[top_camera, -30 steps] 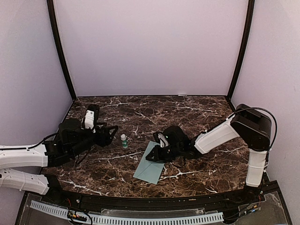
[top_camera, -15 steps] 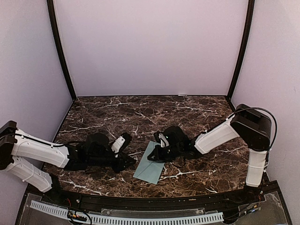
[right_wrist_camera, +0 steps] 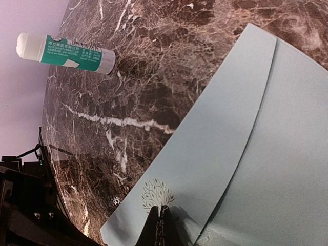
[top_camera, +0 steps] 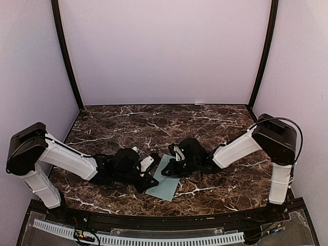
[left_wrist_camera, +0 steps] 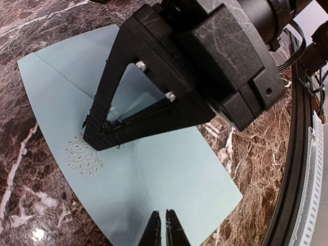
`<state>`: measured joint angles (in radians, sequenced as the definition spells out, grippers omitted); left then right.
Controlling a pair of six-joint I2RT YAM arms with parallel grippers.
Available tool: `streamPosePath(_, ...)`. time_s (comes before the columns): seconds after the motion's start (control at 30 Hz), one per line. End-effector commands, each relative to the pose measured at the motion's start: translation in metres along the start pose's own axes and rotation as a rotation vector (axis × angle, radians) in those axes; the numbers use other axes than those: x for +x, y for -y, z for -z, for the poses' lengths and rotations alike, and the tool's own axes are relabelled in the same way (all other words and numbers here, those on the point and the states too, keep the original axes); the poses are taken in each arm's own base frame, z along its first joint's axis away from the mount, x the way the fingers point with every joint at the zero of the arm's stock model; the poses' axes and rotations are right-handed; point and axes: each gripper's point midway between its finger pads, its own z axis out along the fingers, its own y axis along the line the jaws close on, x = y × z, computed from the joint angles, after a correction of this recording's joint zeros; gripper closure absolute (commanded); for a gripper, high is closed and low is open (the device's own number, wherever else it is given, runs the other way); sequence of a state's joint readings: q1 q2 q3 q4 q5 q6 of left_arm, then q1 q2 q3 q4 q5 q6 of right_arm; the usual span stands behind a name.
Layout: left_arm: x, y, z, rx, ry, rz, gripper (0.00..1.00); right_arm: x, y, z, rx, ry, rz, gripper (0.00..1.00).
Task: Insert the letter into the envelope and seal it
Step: Seal the envelope flap on the envelope.
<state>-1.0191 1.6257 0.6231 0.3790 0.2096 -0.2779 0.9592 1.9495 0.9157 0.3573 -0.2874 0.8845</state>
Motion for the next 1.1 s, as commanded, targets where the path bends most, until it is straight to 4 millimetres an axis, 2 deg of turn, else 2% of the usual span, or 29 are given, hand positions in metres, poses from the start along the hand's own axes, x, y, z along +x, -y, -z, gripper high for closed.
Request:
streamPosePath(0.0,0.016,-0.004,-0.008,-0.019,-0.087,0.010,0.98,0.002,0.006,0.000,0.008,-0.010,-0.003,1.00)
streamPosePath(0.3,0.048,-0.019,-0.018,-0.081,-0.210,0.059,1.00,0.015,0.004,0.002,0.002,-0.057,-0.001,1.00)
streamPosePath(0.5,0.052,-0.022,-0.018,-0.093,-0.225,0.067,1.00,0.032,-0.002,0.001,-0.013,-0.102,0.006,1.00)
streamPosePath(0.7,0.052,-0.022,-0.018,-0.094,-0.227,0.067,1.00,0.040,-0.007,-0.002,-0.033,-0.129,0.013,1.00)
streamPosePath(0.87,0.054,-0.023,-0.016,-0.097,-0.229,0.069,1.00,0.035,0.009,-0.003,0.019,-0.105,-0.029,1.00)
streamPosePath(1.07,0.057,-0.023,-0.015,-0.098,-0.233,0.071,1.00,0.007,0.026,-0.002,0.058,-0.022,-0.064,1.00)
